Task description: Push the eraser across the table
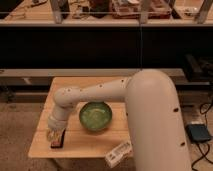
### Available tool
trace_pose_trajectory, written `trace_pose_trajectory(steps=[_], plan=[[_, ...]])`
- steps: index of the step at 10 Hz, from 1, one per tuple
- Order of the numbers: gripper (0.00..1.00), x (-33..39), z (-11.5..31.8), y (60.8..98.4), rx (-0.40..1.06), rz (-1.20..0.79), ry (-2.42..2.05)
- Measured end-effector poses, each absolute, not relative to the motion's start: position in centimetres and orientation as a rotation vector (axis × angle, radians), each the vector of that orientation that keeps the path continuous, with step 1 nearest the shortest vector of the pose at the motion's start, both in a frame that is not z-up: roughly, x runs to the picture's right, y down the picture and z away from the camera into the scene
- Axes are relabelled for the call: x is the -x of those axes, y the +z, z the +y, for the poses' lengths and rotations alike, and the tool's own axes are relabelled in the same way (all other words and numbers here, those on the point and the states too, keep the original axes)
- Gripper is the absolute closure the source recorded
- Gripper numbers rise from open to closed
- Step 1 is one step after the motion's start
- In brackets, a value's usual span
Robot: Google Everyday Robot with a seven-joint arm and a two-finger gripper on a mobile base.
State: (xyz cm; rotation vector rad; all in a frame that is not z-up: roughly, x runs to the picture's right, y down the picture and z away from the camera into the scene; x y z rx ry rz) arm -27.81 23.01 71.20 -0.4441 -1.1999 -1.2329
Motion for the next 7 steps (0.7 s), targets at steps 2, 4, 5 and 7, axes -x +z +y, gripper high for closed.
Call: trace_pose_trajectory(steps=[2, 4, 5, 7], plan=[[0.80, 26.7, 23.1, 71.3, 0.451, -1.106, -1.173], [0.91, 26.4, 23.1, 71.1, 0.484, -1.071, -1.173], [0.98, 27.0, 23.1, 71.0, 0.484, -1.053, -1.222], [1.00, 29.2, 23.2, 71.1, 0.475, -0.996, -1.316]])
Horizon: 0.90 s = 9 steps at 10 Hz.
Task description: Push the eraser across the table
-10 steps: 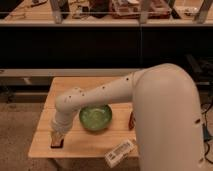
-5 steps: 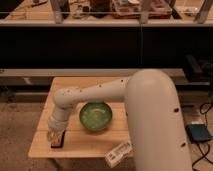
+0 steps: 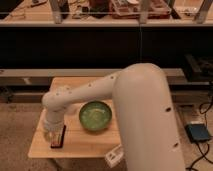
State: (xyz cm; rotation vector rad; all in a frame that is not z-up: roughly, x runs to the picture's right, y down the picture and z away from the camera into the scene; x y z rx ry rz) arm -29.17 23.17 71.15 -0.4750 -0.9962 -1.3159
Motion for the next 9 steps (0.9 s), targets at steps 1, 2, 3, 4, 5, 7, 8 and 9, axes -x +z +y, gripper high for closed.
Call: trace_pose_trajectory(steps=[1, 2, 3, 4, 5, 7, 8, 9], plan=[[1.00, 31.1, 23.4, 71.7, 0.476, -0.961, -1.370], [1.00, 32.8, 23.6, 72.4, 0.477, -0.925, -1.411], [1.00, 33.6, 23.9, 73.2, 0.482, -0.890, -1.437], [1.00, 33.9, 24.2, 74.1, 0.490, -0.850, -1.453], [1.00, 33.7, 24.5, 74.8, 0.494, -0.813, -1.460], [1.00, 31.9, 24.4, 76.1, 0.503, -0.750, -1.472], [1.00, 30.2, 24.5, 76.9, 0.512, -0.712, -1.481], [1.00, 28.6, 24.4, 77.9, 0.516, -0.682, -1.482]])
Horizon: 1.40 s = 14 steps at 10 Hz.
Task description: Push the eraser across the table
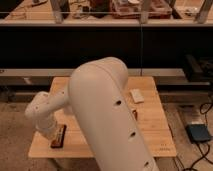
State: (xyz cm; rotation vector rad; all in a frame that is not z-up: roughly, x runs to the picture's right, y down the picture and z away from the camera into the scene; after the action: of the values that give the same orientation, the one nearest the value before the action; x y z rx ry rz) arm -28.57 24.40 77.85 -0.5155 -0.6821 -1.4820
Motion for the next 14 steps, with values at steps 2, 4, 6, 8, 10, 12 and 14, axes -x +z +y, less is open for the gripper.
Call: trace_pose_trajectory(steps=[2, 4, 6, 8, 10, 12, 14], plan=[[1.00, 27.0, 24.3, 78.9, 0.518, -0.667, -1.463], [1.00, 27.2, 23.8, 79.4, 0.510, -0.680, -1.435], [1.00, 27.4, 21.9, 79.4, 0.502, -0.680, -1.396], [1.00, 28.0, 20.6, 78.8, 0.498, -0.681, -1.378], [1.00, 29.0, 19.6, 78.5, 0.491, -0.701, -1.360], [1.00, 29.6, 19.9, 79.2, 0.495, -0.723, -1.352], [1.00, 30.6, 20.5, 80.3, 0.495, -0.753, -1.355]])
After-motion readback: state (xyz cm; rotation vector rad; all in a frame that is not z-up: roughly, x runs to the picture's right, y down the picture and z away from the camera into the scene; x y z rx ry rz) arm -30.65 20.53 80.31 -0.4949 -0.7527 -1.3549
